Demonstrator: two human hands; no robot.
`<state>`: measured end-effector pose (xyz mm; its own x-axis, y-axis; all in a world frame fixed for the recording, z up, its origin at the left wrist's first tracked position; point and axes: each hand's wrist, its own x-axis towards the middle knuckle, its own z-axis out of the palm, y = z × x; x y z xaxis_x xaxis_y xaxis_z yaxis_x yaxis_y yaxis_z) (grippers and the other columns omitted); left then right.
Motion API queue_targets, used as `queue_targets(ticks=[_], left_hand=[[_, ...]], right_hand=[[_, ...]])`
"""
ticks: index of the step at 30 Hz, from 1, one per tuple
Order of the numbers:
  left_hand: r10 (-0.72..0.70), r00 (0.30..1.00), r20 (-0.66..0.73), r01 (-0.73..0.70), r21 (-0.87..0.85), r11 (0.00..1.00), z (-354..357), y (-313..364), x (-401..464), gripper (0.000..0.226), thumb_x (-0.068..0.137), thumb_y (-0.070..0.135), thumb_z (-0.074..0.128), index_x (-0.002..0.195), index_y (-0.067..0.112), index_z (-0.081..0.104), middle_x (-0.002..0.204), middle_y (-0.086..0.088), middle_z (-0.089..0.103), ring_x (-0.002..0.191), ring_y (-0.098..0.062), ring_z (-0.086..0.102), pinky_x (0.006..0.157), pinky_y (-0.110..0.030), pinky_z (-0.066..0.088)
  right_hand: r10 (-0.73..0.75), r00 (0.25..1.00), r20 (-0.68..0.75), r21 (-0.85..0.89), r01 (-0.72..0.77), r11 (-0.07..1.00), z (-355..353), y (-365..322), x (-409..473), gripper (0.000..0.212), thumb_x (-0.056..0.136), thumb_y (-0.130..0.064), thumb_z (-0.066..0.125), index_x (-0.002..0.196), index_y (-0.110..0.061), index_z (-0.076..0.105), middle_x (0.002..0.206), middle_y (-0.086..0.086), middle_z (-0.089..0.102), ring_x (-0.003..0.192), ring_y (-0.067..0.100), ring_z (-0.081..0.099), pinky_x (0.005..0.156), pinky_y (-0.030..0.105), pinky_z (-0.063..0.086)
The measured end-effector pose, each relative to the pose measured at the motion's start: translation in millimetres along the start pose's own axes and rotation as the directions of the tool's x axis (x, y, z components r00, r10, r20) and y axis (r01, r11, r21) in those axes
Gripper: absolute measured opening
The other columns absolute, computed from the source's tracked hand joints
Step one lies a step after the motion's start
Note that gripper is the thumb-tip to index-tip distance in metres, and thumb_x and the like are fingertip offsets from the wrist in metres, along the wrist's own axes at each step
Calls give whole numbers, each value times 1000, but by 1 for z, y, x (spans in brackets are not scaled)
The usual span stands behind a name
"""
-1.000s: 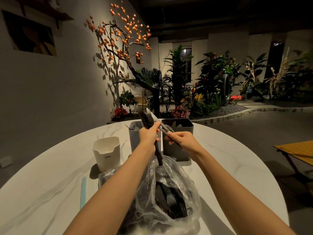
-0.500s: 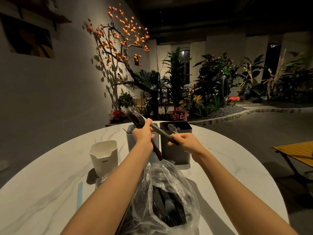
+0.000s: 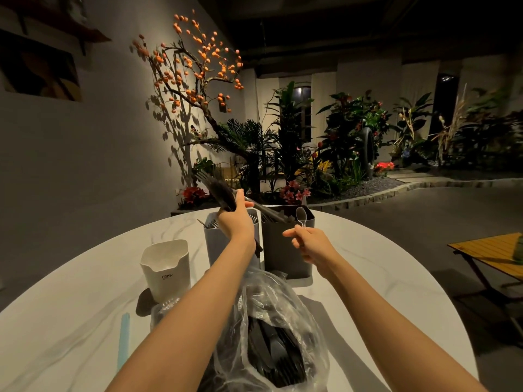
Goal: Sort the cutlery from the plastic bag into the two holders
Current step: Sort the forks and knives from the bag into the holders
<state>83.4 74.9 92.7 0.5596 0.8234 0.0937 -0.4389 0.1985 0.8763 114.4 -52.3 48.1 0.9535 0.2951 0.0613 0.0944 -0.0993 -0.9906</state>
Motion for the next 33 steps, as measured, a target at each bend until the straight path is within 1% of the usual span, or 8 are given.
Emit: queue_targets(ticks=[7, 12, 18, 21, 23, 26, 31, 33], left_hand=[[-42, 996, -74, 31, -150, 988, 8, 0, 7, 26, 91, 36, 63, 73, 22, 50, 73, 3, 66, 56, -9, 47, 54, -20, 37], [43, 999, 17, -45, 88, 995, 6, -13, 6, 26, 94, 36, 59, 82, 13, 58, 73, 5, 61, 64, -6, 50, 59, -17, 38], [112, 948, 298, -239, 436, 867, -1, -33, 9, 29, 94, 23, 61, 69, 8, 63, 68, -1, 61, 68, -12, 56, 80, -35, 48], [91, 934, 346, -240, 417, 877, -3, -30, 6, 23, 92, 22, 63, 102, 1, 64, 71, 0, 60, 68, -9, 56, 74, -28, 49], [74, 949, 307, -182, 340, 923, -5, -28, 4, 35, 91, 24, 64, 120, 5, 56, 95, -2, 63, 85, -11, 56, 71, -19, 43], [-1, 958, 286, -91, 308, 947, -8, -27, 4, 44, 91, 31, 64, 126, 10, 46, 110, 1, 56, 102, -13, 50, 84, -25, 39], [-120, 927, 354, 23, 268, 963, -15, -25, 9, 39, 93, 45, 57, 94, 7, 51, 63, 3, 47, 53, -6, 42, 51, -21, 36], [-151, 904, 401, 58, 235, 970, -19, -21, 14, 42, 94, 46, 53, 101, 5, 52, 51, 5, 37, 41, -4, 31, 43, -19, 29]], right_hand=[[-2, 1000, 28, -34, 3, 999, 2, 4, -2, 37, 106, -28, 32, 99, -13, 65, 65, 1, 47, 52, 8, 32, 46, 16, 24], [28, 999, 25, -35, -27, 999, 4, 12, 1, 38, 106, -27, 31, 100, -12, 65, 65, 2, 47, 52, 8, 32, 45, 17, 23], [46, 998, 49, -37, -44, 998, 6, 15, 2, 37, 105, -27, 33, 101, -11, 65, 63, 1, 46, 49, 8, 31, 40, 15, 23], [35, 998, 52, -43, -33, 999, 7, 13, 2, 37, 105, -29, 33, 100, -12, 66, 61, 0, 42, 49, 7, 30, 42, 16, 23], [5, 998, 66, -48, -2, 999, 9, 10, 1, 38, 105, -32, 34, 99, -14, 66, 60, -1, 39, 51, 8, 30, 46, 17, 23], [-68, 994, 84, -69, 74, 995, 13, 6, -2, 42, 104, -38, 32, 101, -14, 67, 58, -4, 36, 53, 7, 31, 50, 18, 24], [-182, 972, 151, -9, 186, 983, 24, -2, -1, 43, 106, -31, 27, 107, -12, 66, 61, -1, 40, 52, 8, 33, 49, 18, 27], [-173, 968, 184, -26, 181, 983, 28, -4, 0, 42, 106, -26, 28, 109, -10, 66, 61, 0, 38, 52, 8, 31, 48, 17, 27]])
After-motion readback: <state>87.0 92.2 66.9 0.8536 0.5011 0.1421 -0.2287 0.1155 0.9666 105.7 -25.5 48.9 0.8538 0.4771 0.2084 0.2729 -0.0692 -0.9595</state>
